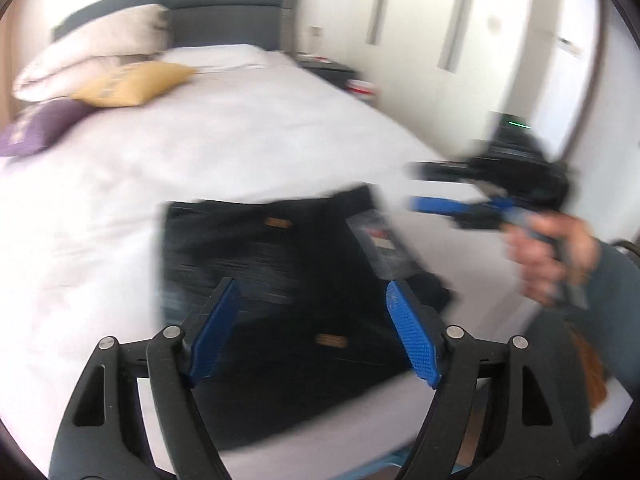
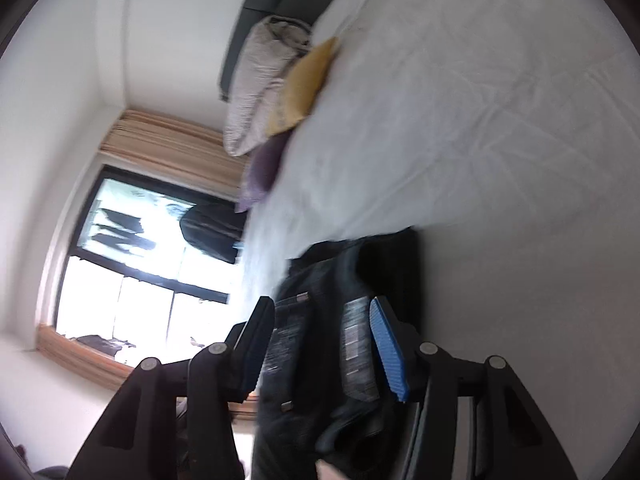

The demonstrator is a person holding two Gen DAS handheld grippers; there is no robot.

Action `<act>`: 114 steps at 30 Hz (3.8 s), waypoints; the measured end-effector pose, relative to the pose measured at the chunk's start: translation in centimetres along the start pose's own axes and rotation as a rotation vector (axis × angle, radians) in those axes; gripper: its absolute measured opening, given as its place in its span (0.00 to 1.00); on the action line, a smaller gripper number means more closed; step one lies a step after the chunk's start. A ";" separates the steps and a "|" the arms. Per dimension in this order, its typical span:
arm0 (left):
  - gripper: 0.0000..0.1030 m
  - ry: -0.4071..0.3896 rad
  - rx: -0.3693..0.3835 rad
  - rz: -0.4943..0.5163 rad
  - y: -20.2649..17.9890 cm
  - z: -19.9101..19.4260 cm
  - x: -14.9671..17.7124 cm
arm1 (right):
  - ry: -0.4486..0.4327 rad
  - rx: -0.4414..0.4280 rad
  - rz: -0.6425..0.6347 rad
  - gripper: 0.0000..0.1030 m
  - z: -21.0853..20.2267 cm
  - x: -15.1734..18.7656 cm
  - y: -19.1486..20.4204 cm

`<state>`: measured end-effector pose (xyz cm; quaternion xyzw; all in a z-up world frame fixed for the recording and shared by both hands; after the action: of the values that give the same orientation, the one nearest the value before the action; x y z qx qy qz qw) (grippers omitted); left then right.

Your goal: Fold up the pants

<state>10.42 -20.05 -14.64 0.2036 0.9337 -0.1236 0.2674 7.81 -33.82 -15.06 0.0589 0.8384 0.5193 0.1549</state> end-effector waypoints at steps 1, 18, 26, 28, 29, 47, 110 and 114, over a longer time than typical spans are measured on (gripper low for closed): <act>0.73 0.009 -0.028 -0.013 1.6 0.2 -0.3 | 0.008 -0.042 -0.010 0.53 0.3 0.9 1.0; 0.73 0.184 -0.103 -0.166 8.0 6.5 2.9 | 0.088 0.026 0.064 0.20 3.0 9.8 -2.9; 0.73 0.193 -0.109 -0.163 7.7 6.1 2.5 | 0.035 0.043 -0.087 0.62 3.3 3.2 4.6; 0.74 0.195 -0.110 -0.163 7.6 6.0 2.7 | 0.060 0.038 -0.128 0.66 5.6 1.2 6.5; 0.74 0.197 -0.111 -0.163 7.6 6.2 2.5 | 0.075 0.043 -0.140 0.69 6.5 0.7 6.9; 0.84 0.198 -0.141 -0.161 8.0 6.7 2.2 | 0.027 0.063 -0.037 0.67 4.9 3.2 2.9; 0.61 0.321 0.254 -0.253 12.7 9.1 0.6 | 0.231 0.275 0.057 0.60 13.0 -0.2 -2.3; 0.50 0.321 0.187 -0.217 11.5 9.0 0.3 | 0.222 0.412 -0.032 0.35 12.8 0.5 -1.7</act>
<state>19.38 -12.79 -23.62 0.1429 0.9652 -0.2037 0.0804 11.57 -23.54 -21.91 0.0187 0.9394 0.3380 0.0547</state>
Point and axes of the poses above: each gripper's, at about its wrist camera, not at the fingertips, and z roughly the way its jaws point, y to its left, x to its underside, the point moved 6 cm from there along z, roughly the way its jaws point, and after that the axes turned 12 degrees about y, right-handed, at the moved point
